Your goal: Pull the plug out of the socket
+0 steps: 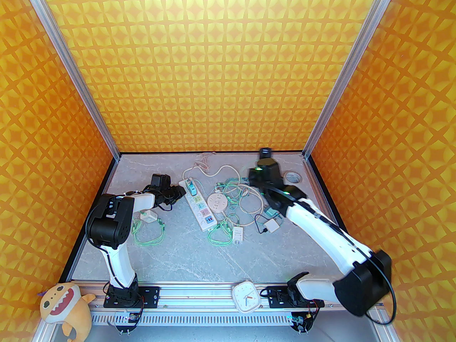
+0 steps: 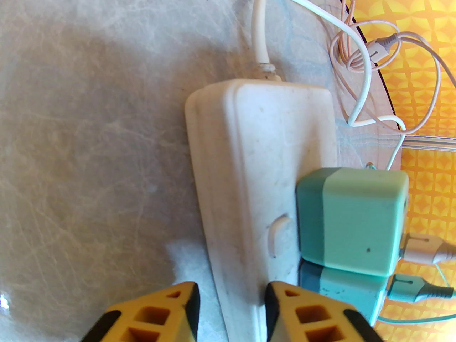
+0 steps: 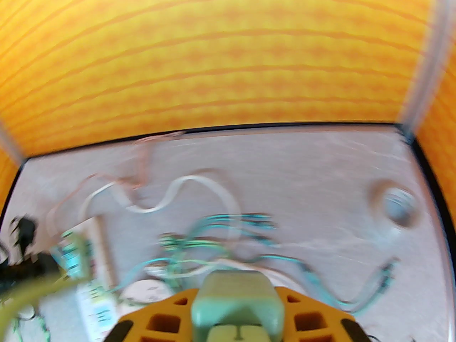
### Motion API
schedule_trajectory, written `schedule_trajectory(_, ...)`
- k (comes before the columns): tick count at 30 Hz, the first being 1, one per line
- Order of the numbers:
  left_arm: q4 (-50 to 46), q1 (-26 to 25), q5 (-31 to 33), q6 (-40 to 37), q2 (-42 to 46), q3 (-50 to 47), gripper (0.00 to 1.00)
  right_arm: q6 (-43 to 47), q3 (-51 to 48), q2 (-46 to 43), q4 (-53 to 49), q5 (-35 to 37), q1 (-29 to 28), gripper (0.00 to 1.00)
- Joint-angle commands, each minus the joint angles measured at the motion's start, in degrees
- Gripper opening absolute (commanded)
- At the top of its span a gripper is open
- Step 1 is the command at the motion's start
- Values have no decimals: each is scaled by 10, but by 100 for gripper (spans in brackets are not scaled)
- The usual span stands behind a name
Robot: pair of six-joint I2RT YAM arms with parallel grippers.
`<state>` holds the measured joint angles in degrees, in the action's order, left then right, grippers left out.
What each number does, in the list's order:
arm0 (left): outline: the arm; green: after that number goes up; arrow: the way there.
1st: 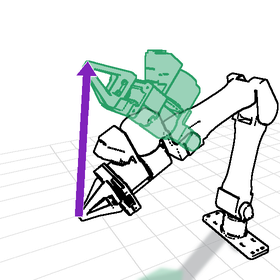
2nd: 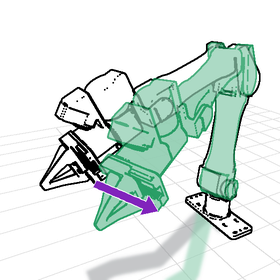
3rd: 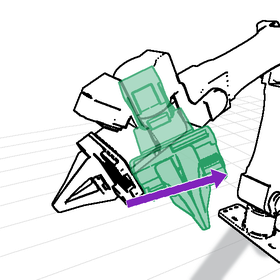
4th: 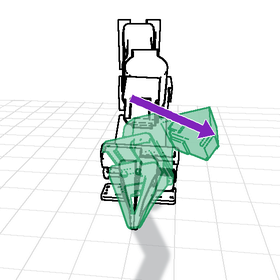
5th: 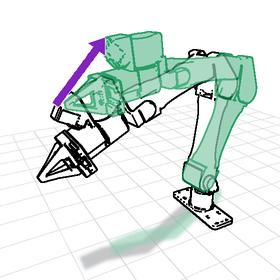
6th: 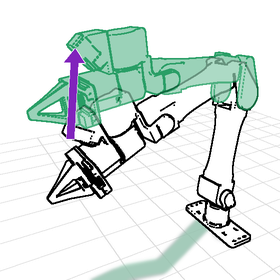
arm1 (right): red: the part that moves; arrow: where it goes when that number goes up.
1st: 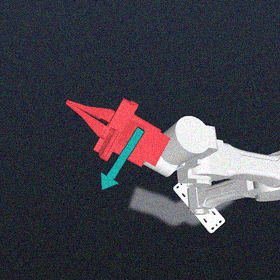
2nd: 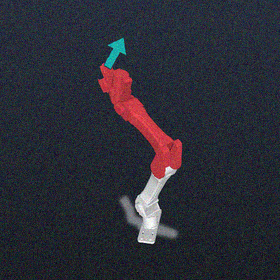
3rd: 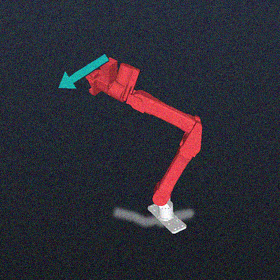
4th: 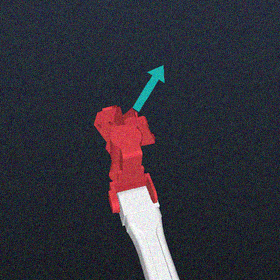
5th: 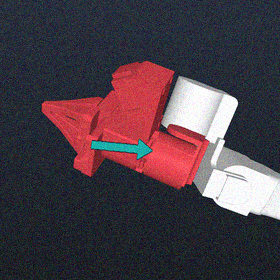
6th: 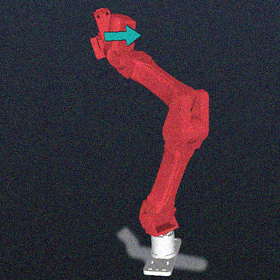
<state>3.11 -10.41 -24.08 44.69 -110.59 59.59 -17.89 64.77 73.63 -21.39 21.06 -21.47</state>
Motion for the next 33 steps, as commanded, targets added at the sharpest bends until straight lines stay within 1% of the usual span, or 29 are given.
schedule_trajectory(1, -54, -4, 27, -14, -3, -10, 37, -11, -22, -30, -8, 6, 29, 12)
schedule_trajectory(7, -54, -5, 27, -15, -3, -11, 36, -21, -58, -45, -32, 5, 108, 12)
schedule_trajectory(13, -54, -5, 26, -15, -4, -11, 36, -46, -107, -44, -28, -27, 185, 12)
schedule_trajectory(19, -54, -6, 27, -15, -2, -11, 36, -83, -124, 14, -37, -73, 245, 14)
schedule_trajectory(23, -55, -5, 27, -15, 1, -12, 36, -106, -144, 46, -19, -112, 282, 14)
schedule_trajectory(33, -55, -6, 26, -15, 3, -14, 36, -131, -162, 125, -4, -172, 341, 14)
